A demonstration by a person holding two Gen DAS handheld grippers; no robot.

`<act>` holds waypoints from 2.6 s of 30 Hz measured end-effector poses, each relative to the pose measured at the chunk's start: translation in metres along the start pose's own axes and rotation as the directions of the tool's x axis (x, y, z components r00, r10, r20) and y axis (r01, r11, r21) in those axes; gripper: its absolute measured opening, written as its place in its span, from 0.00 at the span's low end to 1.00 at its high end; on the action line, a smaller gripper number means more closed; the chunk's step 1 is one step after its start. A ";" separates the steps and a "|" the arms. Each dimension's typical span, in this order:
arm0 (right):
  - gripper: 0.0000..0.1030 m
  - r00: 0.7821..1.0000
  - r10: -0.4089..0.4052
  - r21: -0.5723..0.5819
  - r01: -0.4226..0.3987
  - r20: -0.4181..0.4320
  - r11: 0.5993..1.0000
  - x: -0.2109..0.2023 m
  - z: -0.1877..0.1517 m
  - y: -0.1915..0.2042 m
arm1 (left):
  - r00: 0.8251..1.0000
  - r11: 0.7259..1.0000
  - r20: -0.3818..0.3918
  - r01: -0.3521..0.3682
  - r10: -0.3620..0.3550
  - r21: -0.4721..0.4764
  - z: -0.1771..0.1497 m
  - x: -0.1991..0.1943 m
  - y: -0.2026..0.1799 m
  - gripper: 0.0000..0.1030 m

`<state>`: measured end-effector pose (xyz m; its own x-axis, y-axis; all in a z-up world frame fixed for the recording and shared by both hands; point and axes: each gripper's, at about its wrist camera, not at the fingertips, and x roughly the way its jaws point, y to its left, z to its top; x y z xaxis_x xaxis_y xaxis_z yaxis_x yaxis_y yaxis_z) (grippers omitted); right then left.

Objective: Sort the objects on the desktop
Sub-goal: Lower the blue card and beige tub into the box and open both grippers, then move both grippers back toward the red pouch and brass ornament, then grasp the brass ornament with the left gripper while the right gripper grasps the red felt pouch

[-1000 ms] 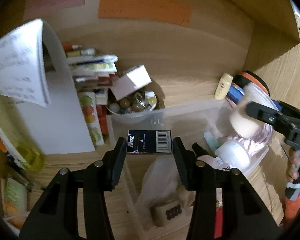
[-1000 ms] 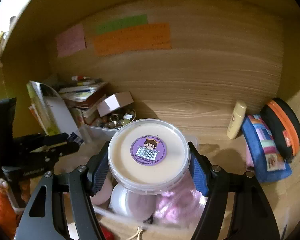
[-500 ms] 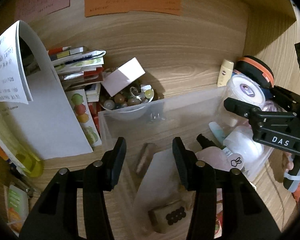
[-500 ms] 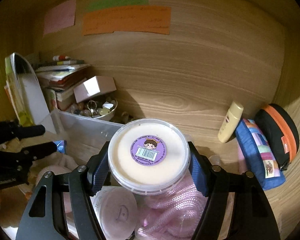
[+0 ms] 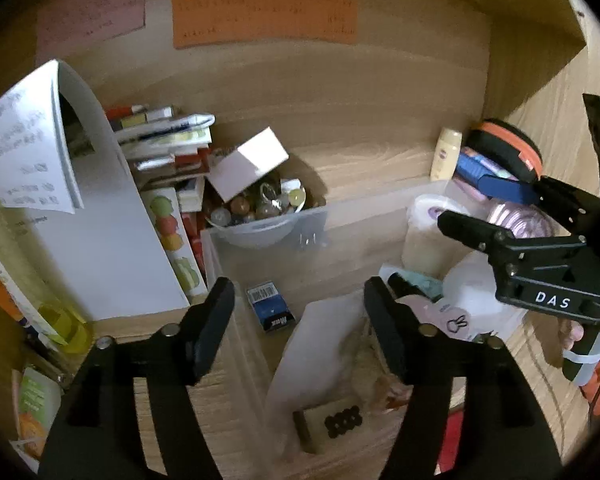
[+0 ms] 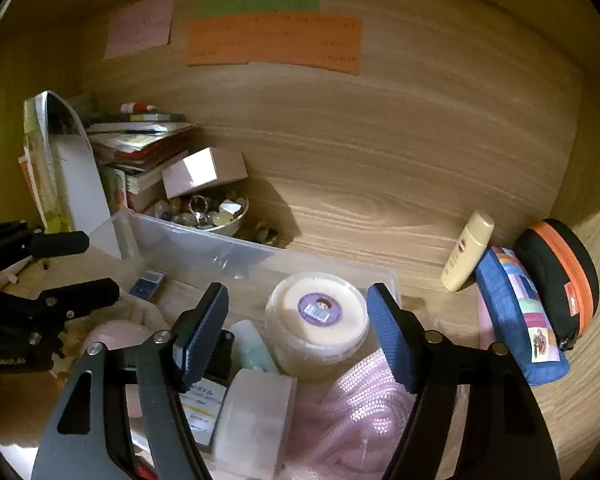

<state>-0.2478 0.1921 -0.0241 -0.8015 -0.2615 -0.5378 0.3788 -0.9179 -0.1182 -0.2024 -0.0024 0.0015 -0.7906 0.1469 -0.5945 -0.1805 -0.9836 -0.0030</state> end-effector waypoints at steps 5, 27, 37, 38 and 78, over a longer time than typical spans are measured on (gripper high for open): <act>0.81 0.999 -0.035 -0.015 0.035 0.009 0.999 -0.016 0.004 0.004 | 1.000 1.000 0.016 0.007 -0.006 -0.017 0.000 -0.009 0.004 0.74; 0.92 0.999 -0.016 -0.137 0.012 -0.034 0.991 -0.101 -0.059 0.030 | 0.999 0.998 -0.006 -0.053 0.053 -0.040 -0.045 -0.079 0.008 0.97; 0.92 0.987 0.073 -0.095 -0.087 -0.143 0.992 -0.090 -0.096 0.053 | 0.994 0.997 -0.097 -0.048 0.042 -0.063 -0.078 -0.072 0.014 0.97; 0.92 0.984 0.086 -0.078 -0.099 -0.157 0.992 -0.089 -0.098 0.053 | 0.994 0.997 -0.105 -0.047 0.040 -0.063 -0.081 -0.071 0.014 0.97; 0.20 0.956 0.259 0.106 -0.245 -0.141 0.964 -0.109 -0.115 0.010 | 0.982 0.994 -0.189 0.042 -0.022 0.105 -0.086 -0.018 -0.059 0.93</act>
<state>-0.1033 0.2455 -0.0629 -0.6025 -0.4454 -0.6623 0.5128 -0.8519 0.1063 -0.1272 0.0439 -0.0571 -0.6618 0.1457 -0.7354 -0.2738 -0.9602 0.0561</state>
